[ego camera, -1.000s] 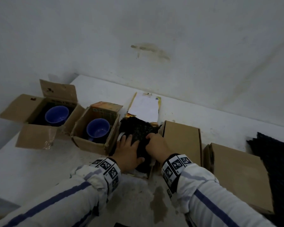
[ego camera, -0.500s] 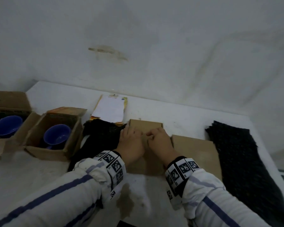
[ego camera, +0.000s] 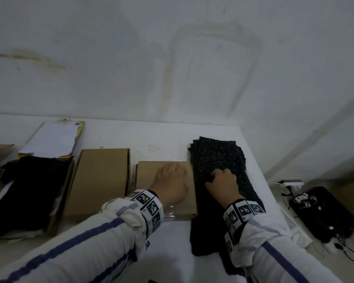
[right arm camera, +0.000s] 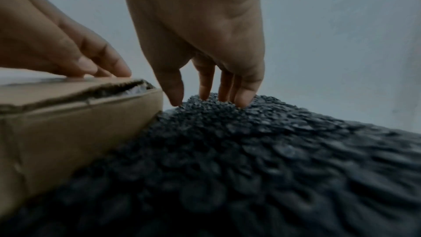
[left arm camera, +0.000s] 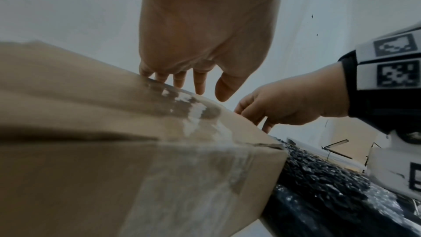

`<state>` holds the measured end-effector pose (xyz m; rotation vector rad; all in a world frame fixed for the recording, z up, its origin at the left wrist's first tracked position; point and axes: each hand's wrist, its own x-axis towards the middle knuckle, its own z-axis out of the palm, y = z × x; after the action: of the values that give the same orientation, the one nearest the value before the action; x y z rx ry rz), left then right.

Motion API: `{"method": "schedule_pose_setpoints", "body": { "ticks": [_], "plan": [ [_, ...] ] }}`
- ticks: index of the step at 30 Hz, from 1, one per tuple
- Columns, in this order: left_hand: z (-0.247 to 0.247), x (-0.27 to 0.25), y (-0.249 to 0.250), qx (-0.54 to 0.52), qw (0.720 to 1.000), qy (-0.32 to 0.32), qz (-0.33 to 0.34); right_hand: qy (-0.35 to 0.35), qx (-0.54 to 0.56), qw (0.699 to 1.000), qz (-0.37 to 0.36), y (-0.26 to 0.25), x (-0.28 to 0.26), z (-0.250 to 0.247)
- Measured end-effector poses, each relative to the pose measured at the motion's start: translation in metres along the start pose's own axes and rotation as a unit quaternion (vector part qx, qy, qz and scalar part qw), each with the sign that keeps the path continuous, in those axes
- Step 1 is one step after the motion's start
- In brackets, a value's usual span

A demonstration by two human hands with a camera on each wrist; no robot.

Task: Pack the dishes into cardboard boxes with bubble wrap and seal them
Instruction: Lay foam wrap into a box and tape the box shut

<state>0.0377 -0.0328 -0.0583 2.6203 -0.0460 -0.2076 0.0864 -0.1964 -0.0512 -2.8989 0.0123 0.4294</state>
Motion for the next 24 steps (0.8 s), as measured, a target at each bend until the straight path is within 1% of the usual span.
{"method": "schedule_pose_setpoints", "body": {
  "ticks": [3,10,12,14,16,17,18,20,21,23,24],
  "plan": [
    [0.012,0.006,0.011,0.008,1.000,0.006,-0.001,-0.030,-0.026,0.999,-0.016,0.016,0.003,0.010],
    [0.022,0.006,0.017,0.009,0.999,0.046,0.003,0.002,-0.050,0.995,-0.089,0.032,0.003,0.019],
    [0.021,0.005,0.018,-0.005,0.999,0.045,0.006,0.020,-0.035,0.995,-0.094,0.033,0.001,0.015],
    [0.016,0.005,0.018,-0.029,0.999,0.040,0.016,0.056,-0.006,0.994,-0.094,0.028,0.000,0.005],
    [0.011,0.005,0.019,-0.071,0.996,0.049,0.022,0.086,0.034,0.990,-0.107,0.016,-0.002,-0.008],
    [0.005,0.004,0.022,-0.116,0.992,0.052,0.021,0.092,0.055,0.986,-0.124,0.008,-0.003,-0.014],
    [-0.001,0.001,0.025,-0.179,0.982,0.051,0.013,0.095,0.073,0.982,-0.149,-0.002,-0.005,-0.019],
    [-0.019,-0.005,0.028,-0.296,0.954,0.044,-0.033,0.089,0.086,0.971,-0.205,-0.024,-0.012,-0.024],
    [-0.026,-0.007,0.024,-0.322,0.943,0.052,-0.066,0.082,0.088,0.966,-0.229,-0.036,-0.017,-0.025],
    [-0.038,-0.010,0.008,-0.337,0.927,0.100,-0.132,0.056,0.105,0.958,-0.260,-0.059,-0.025,-0.025],
    [-0.043,-0.015,-0.003,-0.355,0.911,0.130,-0.164,0.044,0.123,0.955,-0.266,-0.069,-0.029,-0.025]
  ]
}}
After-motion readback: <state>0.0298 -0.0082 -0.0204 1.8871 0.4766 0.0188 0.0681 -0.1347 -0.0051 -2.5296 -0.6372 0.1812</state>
